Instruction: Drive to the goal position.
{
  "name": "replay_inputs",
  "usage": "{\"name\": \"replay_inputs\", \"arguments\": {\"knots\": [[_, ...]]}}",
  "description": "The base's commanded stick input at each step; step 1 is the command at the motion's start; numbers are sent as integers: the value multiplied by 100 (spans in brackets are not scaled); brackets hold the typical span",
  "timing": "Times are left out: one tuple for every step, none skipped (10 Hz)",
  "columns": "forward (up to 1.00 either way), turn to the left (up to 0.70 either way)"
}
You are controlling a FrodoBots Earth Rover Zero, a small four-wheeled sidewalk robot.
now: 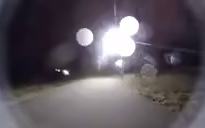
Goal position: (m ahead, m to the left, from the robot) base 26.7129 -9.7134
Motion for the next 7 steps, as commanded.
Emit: {"name": "replay_inputs", "arguments": {"knots": [[100, 40], [100, 40], [100, 40], [100, 30], [100, 3], [100, 0], [100, 0]]}}
